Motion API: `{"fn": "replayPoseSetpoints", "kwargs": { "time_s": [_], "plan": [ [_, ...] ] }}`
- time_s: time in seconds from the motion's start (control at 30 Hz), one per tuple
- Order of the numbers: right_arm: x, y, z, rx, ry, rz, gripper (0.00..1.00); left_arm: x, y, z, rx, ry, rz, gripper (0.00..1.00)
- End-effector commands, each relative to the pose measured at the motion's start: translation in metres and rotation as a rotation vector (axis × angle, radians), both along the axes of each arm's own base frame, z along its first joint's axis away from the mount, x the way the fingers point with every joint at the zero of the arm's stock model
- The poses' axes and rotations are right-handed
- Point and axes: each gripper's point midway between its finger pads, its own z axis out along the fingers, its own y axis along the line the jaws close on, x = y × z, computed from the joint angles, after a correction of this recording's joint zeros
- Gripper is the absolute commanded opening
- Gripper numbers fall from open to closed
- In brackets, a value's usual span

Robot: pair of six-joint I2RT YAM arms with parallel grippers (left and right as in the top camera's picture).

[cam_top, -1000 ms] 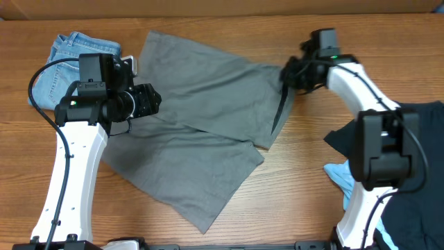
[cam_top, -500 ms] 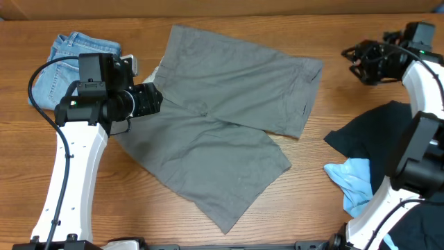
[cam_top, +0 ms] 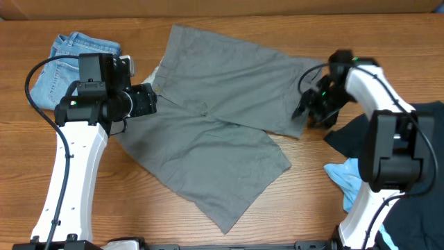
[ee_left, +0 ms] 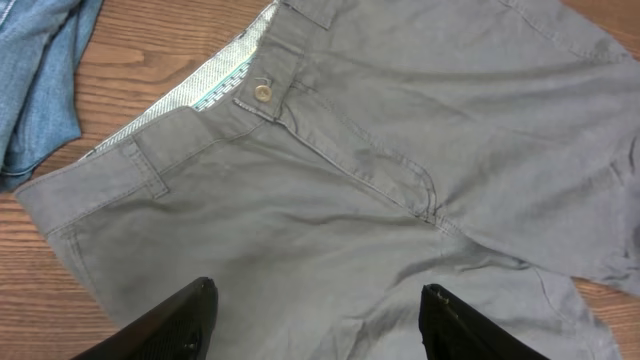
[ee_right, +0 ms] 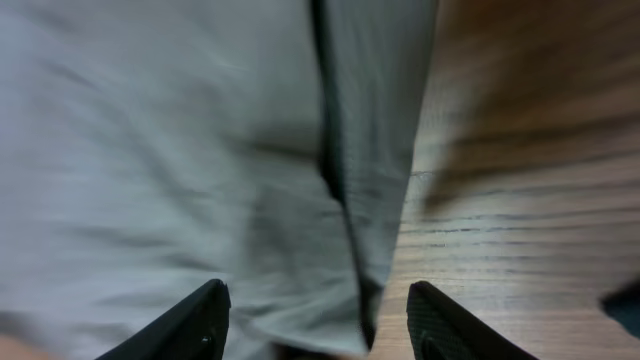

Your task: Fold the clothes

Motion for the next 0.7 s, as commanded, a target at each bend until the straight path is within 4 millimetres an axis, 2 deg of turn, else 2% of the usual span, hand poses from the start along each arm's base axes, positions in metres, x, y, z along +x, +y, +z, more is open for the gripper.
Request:
{"fn": "replayPoseSetpoints", "kwargs": {
  "time_s": [0.0,0.07,0.13,0.23,0.27,0.3,0.4,0.47,0.6,0.63,0.67],
  "plan": [
    [-0.013,-0.004,-0.010,-0.043,0.001,0.004,0.61,-0.001,0.001,0.007,0.030,-0.023,-0.015,0.68],
    [-0.011,-0.003,-0.018,-0.037,-0.020,0.004,0.56,-0.002,0.001,0.007,0.030,-0.022,-0.015,0.68],
    [-0.007,-0.004,-0.017,-0.039,-0.035,0.003,0.40,-0.001,0.001,0.007,0.030,-0.022,-0.015,0.68],
    [0.006,-0.014,-0.009,-0.044,-0.074,-0.022,0.09,-0.002,0.001,0.007,0.030,-0.021,-0.015,0.68],
    [0.012,-0.021,-0.003,-0.046,-0.089,-0.040,0.04,-0.002,0.001,0.007,0.030,-0.021,-0.015,0.68],
    [0.016,-0.025,0.001,-0.047,-0.099,-0.051,0.04,-0.002,0.001,0.007,0.030,-0.020,-0.015,0.68],
    [0.037,-0.057,0.021,-0.089,-0.160,-0.115,0.04,-0.002,0.001,0.007,0.030,-0.020,-0.015,0.68],
    [0.059,-0.098,0.040,-0.171,-0.229,-0.194,0.04,-0.002,0.001,0.006,0.033,-0.020,-0.014,0.68],
    [0.068,-0.135,0.065,-0.189,-0.273,-0.274,0.06,-0.002,0.001,0.006,0.035,-0.020,-0.017,0.70],
    [0.066,-0.141,0.068,-0.189,-0.265,-0.289,0.20,-0.002,0.001,0.006,0.035,-0.019,-0.017,0.71],
    [0.063,-0.144,0.070,-0.183,-0.253,-0.303,0.49,-0.002,0.001,0.006,0.035,-0.018,-0.017,0.72]
  ]
}}
